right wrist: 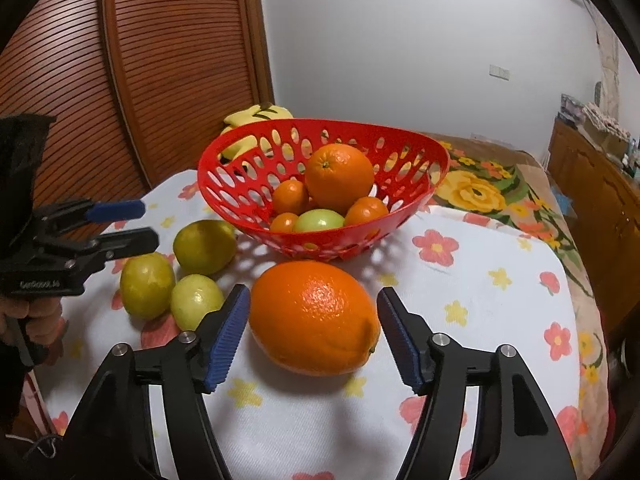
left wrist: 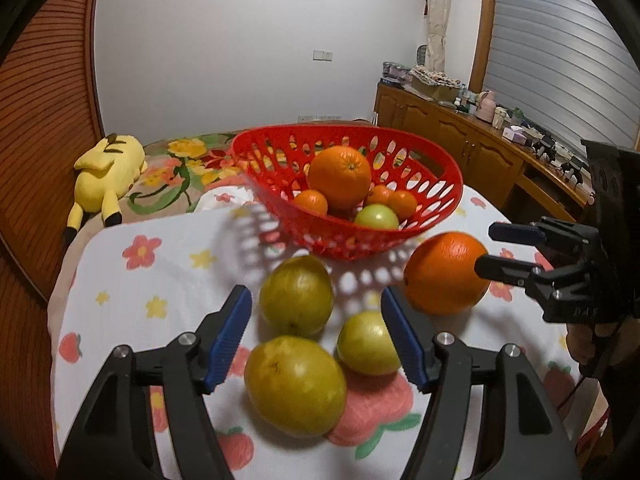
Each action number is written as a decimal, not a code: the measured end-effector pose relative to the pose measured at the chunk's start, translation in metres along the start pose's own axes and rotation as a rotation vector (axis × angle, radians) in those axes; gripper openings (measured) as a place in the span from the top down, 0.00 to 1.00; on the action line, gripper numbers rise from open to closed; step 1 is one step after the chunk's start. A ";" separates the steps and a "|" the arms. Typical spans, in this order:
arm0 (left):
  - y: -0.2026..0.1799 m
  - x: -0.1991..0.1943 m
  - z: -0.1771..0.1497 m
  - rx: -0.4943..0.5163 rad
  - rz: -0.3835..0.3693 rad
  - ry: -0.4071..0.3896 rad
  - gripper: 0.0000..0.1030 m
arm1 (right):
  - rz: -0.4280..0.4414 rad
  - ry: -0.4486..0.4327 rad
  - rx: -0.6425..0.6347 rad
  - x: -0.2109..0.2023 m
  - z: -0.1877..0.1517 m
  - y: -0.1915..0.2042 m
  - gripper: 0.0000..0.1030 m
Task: Organize fruits
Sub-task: 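Pull both open grippers back toward the fruit left on the cloth, then grasp the large navel orange with the right gripper while the left gripper grasps the large yellow-green pomelo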
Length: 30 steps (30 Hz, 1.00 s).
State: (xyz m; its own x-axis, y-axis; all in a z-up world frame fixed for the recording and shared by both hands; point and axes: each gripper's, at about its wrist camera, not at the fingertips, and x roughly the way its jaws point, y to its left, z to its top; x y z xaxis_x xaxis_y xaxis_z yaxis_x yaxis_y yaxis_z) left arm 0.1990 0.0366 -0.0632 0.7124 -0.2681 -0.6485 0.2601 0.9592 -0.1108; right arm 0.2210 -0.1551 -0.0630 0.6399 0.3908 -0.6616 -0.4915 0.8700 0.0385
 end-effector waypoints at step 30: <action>0.015 0.009 -0.047 -0.062 0.033 0.027 0.34 | -0.059 0.077 -0.026 0.043 0.002 0.007 0.14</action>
State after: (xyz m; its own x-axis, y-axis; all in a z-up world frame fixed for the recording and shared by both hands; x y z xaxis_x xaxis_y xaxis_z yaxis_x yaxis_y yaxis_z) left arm 0.1790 0.0532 -0.1057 0.7016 -0.2350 -0.6728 0.1956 0.9713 -0.1353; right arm 0.2463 -0.1312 -0.0895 0.6215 0.3138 -0.7179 -0.4703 0.8823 -0.0214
